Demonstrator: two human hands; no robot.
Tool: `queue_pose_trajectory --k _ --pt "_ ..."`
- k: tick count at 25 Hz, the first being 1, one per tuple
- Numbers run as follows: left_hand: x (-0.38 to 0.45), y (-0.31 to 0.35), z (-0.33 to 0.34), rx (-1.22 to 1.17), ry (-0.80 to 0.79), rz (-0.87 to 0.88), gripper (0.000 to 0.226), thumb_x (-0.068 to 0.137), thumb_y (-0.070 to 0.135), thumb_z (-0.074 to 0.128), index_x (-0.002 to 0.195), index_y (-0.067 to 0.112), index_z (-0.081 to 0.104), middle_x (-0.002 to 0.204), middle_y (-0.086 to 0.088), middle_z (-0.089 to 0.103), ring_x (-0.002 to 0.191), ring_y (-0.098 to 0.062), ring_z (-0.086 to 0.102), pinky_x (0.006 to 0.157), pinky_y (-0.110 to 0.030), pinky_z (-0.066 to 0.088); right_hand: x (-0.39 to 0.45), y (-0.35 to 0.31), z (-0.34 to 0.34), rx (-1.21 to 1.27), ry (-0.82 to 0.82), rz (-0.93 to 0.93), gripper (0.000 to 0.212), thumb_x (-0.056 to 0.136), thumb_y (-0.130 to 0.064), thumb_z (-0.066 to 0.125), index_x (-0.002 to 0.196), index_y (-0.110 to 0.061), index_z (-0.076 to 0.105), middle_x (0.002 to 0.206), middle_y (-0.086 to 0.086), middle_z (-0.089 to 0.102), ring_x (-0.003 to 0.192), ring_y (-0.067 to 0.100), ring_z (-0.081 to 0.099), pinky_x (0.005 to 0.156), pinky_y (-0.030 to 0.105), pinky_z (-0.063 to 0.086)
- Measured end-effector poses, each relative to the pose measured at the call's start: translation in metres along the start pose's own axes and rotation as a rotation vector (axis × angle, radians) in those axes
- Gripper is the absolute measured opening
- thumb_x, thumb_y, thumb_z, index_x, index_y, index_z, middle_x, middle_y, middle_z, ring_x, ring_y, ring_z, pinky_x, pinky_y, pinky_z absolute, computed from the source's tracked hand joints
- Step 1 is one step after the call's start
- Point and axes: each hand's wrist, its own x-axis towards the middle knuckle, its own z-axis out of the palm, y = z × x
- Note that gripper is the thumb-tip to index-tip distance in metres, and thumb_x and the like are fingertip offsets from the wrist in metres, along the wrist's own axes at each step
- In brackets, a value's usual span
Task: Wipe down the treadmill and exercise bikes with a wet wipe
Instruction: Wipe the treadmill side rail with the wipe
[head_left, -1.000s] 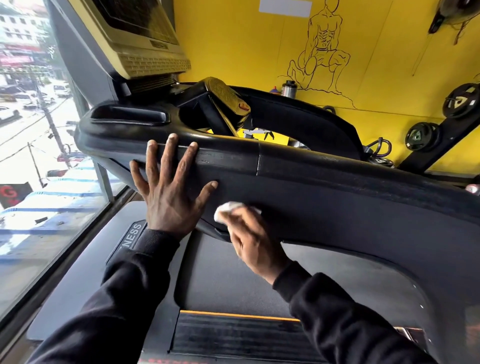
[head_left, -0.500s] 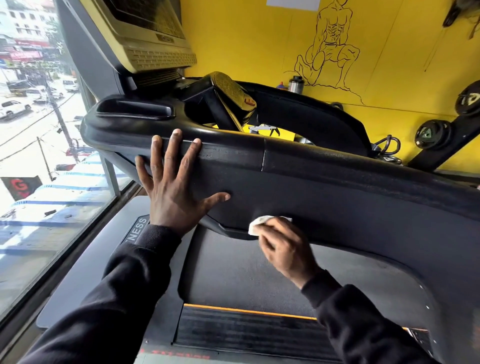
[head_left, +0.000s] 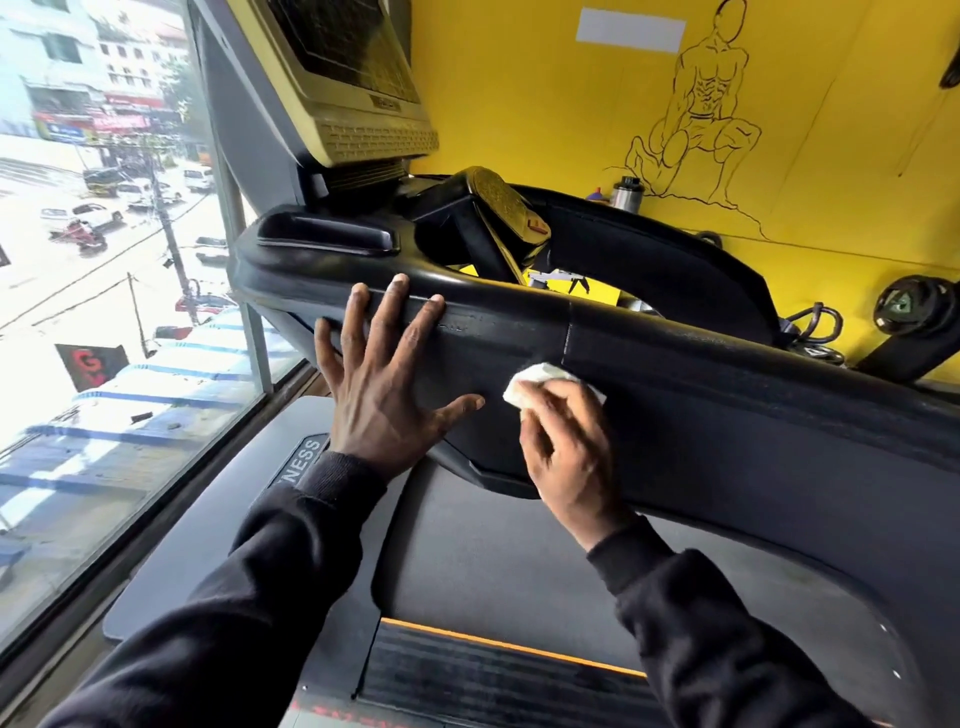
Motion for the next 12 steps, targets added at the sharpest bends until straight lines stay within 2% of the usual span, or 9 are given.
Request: queue_pose_trajectory --k 2,3,6,8,10,12 --pt "0.001 -0.008 -0.005 -0.006 0.023 -0.056 0.097 0.067 0.078 0.062 0.147 0.027 0.041 0.160 -0.009 0.028 0.147 -0.037 0.018 0.112 -0.067 0.013 -0.005 -0.005 0.003 0.061 -0.099 -0.112 0.017 0.088 0.004 0.060 0.094 -0.006 0.073 0.099 0.004 0.064 0.101 0.018 0.063 0.094 0.032 0.050" --pt "0.002 -0.012 -0.008 -0.013 0.030 -0.083 0.096 0.068 0.078 0.061 0.147 0.026 0.042 0.160 -0.009 0.027 0.148 -0.036 0.018 0.112 -0.066 0.013 -0.002 -0.006 0.004 0.076 -0.118 -0.106 0.016 0.087 0.003 0.060 0.091 -0.008 0.072 0.098 0.002 0.064 0.098 0.019 0.064 0.089 0.034 0.051" --pt "0.001 -0.022 -0.010 -0.012 0.020 -0.086 0.095 0.070 0.077 0.059 0.147 0.025 0.042 0.161 -0.008 0.025 0.149 -0.034 0.016 0.113 -0.065 0.010 0.020 -0.012 0.007 0.018 -0.050 0.026 0.019 0.084 0.000 0.062 0.098 -0.009 0.072 0.099 0.006 0.064 0.097 0.021 0.062 0.090 0.031 0.048" --pt "0.000 -0.024 -0.011 -0.007 0.010 -0.074 0.094 0.071 0.076 0.059 0.148 0.026 0.040 0.161 -0.007 0.025 0.149 -0.034 0.015 0.113 -0.066 0.011 0.015 -0.018 0.012 0.003 -0.135 -0.060 0.021 0.083 0.002 0.060 0.098 -0.009 0.071 0.101 0.004 0.063 0.096 0.020 0.060 0.089 0.029 0.049" --pt "-0.001 -0.026 -0.012 -0.002 -0.001 -0.065 0.093 0.071 0.074 0.060 0.148 0.027 0.039 0.161 -0.006 0.024 0.149 -0.033 0.015 0.112 -0.066 0.012 0.001 -0.021 0.014 0.003 -0.257 -0.178 0.018 0.084 0.001 0.058 0.091 -0.011 0.070 0.099 0.000 0.064 0.089 0.018 0.061 0.080 0.032 0.052" --pt "-0.001 -0.029 -0.013 0.004 -0.014 -0.054 0.093 0.071 0.072 0.062 0.149 0.028 0.037 0.162 -0.005 0.023 0.150 -0.032 0.014 0.113 -0.064 0.012 0.009 -0.023 0.018 -0.011 -0.230 -0.125 0.015 0.084 -0.001 0.060 0.088 -0.011 0.070 0.095 0.001 0.063 0.086 0.020 0.059 0.078 0.035 0.052"
